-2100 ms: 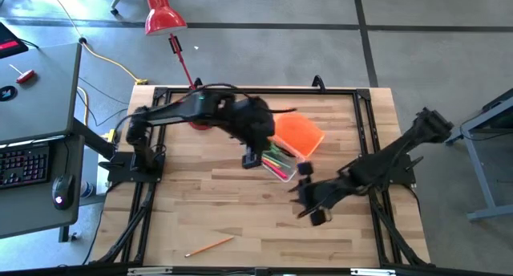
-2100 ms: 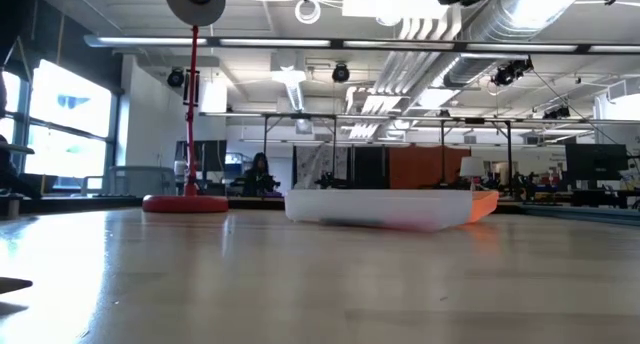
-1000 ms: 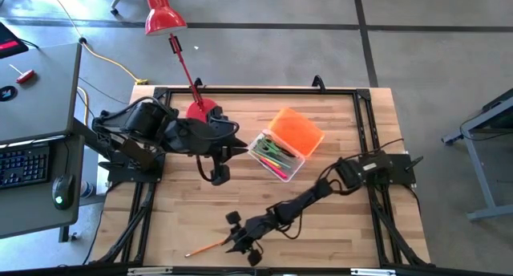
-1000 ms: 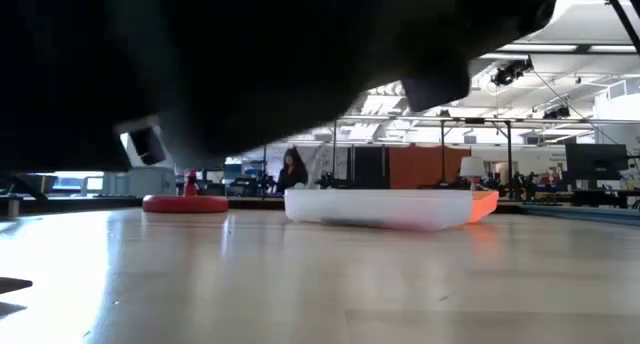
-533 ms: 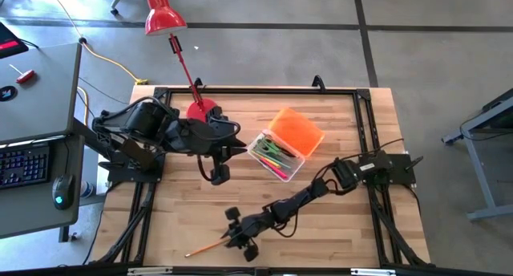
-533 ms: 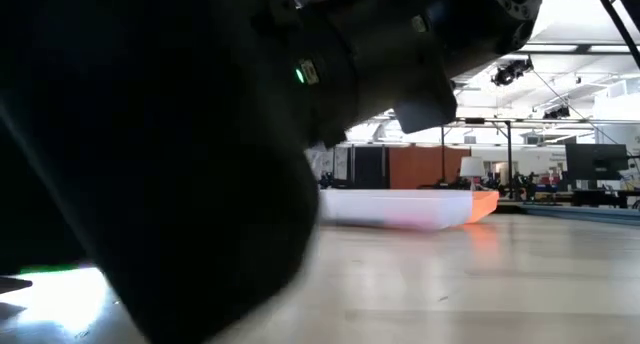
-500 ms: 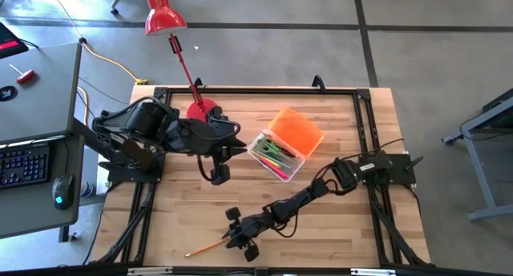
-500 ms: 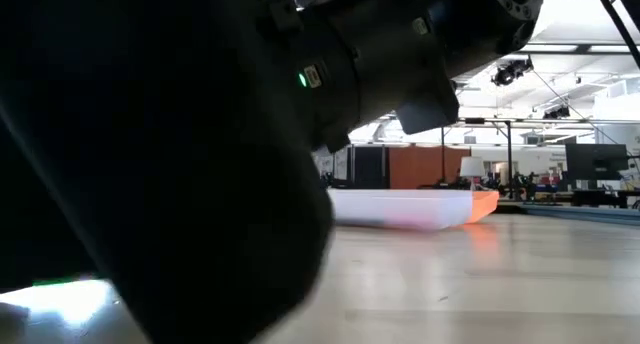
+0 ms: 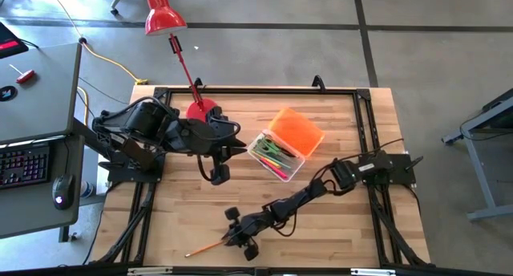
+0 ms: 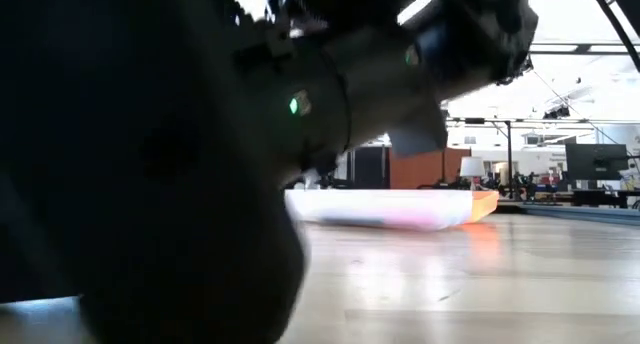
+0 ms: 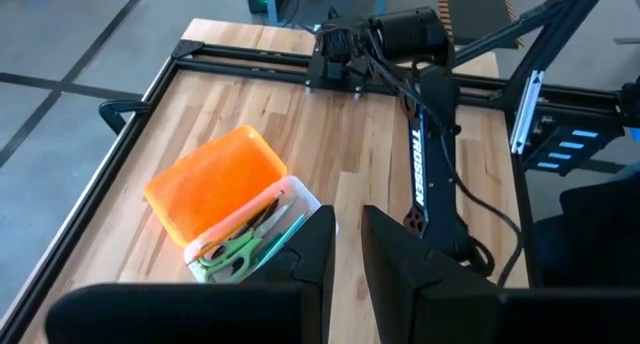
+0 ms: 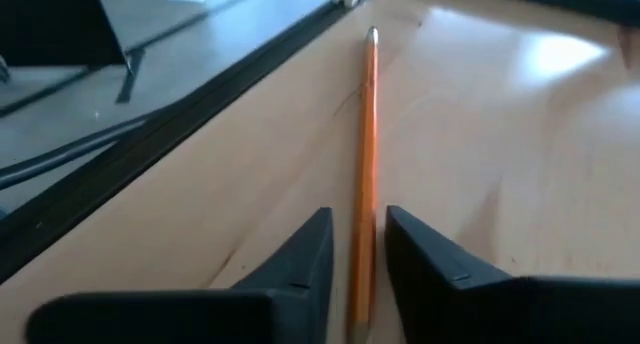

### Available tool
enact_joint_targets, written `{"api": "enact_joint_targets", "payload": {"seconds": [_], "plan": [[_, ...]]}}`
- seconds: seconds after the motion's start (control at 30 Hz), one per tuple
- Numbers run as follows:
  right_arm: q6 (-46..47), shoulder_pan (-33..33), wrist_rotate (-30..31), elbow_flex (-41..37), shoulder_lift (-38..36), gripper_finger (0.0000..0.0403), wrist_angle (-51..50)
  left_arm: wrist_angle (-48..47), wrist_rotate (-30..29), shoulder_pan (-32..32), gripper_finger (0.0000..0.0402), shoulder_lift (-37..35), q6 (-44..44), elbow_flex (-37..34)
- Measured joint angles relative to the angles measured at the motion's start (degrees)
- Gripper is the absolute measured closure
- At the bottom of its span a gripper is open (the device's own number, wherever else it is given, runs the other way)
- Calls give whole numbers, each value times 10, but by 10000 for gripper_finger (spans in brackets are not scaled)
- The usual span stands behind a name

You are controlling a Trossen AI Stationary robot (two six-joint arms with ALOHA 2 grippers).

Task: Pick & place school supplies into a supply box
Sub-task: Put the orange pencil into the supply box

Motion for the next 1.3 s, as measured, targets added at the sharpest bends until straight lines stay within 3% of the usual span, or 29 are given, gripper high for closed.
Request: {"api": "enact_joint_targets", "payload": {"seconds": [0.17, 0.37, 0.5, 0.73, 0.93, 1.2, 1.3], "plan": [[-1, -1, -3, 2, 40, 393, 20, 2, 0, 0, 318, 0, 0, 0], [-2, 2, 45, 2, 16, 389, -10, 2, 8, 0, 318, 0, -2, 0], [-39, 2, 46, -2, -52, 396, -119, 2, 12, 0, 318, 0, -5, 0], [-73, -2, 218, -20, -173, 398, -268, 5, 29, 0, 318, 0, -22, 0], [-19, -4, 313, -187, -321, 390, -294, 27, 36, -4, 318, 0, -60, 0], [133, -8, 496, -467, -634, 397, -324, 38, 28, -4, 318, 0, -59, 0], [206, -20, 519, -552, -738, 395, -326, 38, 13, -4, 318, 0, -59, 0]]}}
